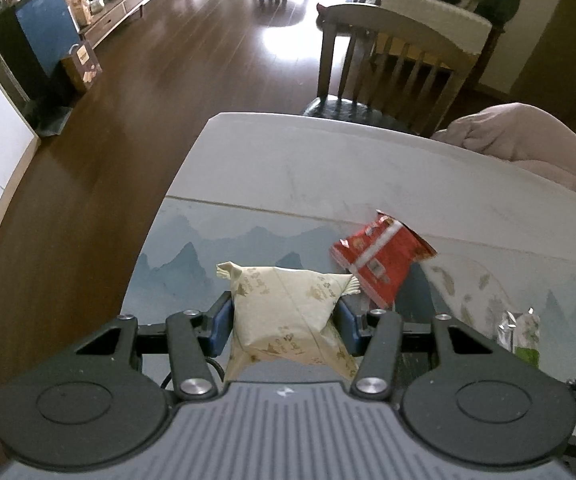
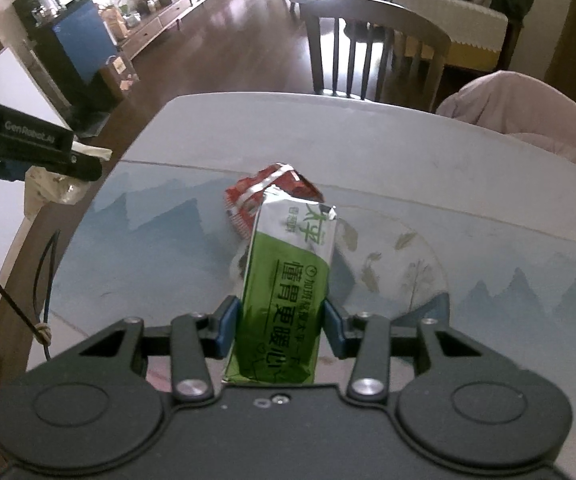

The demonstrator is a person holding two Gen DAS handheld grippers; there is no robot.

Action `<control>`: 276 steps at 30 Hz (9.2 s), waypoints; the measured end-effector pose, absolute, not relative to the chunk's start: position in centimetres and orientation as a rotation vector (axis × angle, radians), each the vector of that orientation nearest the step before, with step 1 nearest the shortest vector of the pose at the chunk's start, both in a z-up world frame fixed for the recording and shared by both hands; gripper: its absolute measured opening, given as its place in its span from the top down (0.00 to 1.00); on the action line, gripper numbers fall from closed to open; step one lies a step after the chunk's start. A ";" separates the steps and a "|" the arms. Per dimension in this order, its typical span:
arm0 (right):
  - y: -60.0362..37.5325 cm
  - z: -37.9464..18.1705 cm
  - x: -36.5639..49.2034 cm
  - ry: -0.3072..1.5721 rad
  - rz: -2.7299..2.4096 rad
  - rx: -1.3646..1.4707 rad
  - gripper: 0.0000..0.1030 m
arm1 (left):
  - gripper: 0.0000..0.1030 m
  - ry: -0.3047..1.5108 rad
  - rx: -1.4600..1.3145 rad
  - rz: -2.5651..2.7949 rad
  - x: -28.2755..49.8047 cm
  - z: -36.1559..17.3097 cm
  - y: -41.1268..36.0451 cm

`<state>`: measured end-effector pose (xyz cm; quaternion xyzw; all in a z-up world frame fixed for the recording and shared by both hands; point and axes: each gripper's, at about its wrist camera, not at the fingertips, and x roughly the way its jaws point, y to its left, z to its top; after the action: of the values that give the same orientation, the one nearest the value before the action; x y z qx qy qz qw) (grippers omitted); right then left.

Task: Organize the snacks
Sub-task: 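Lift and carry the cream pouch and green bar over the box, then lower both tools into the box and open them to release the snacks, then move both tools back toward the remaining snacks on the table, then grasp red chip bag with right tool while left tool grasps dark popsicle-shaped item, then carry the red chip bag and dark popsicle item over the box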

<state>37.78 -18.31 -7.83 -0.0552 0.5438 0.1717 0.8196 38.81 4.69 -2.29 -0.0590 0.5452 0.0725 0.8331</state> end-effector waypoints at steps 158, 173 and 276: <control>-18.1 -4.5 45.5 1.139 0.449 -0.097 0.01 | 0.23 1.173 -0.006 0.015 36.2 -2.9 0.0; -16.0 -14.3 53.3 1.287 0.575 -0.212 0.01 | 0.23 1.232 -0.095 0.040 42.9 -13.3 -3.5; -16.0 -1.7 34.2 1.039 0.556 -0.194 0.26 | 0.62 1.051 0.044 -0.003 26.1 3.1 -0.9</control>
<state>34.18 -16.01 -1.70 -0.0915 0.4890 0.2620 0.8270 26.07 -0.91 3.15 0.0208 0.5016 -0.0016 0.8649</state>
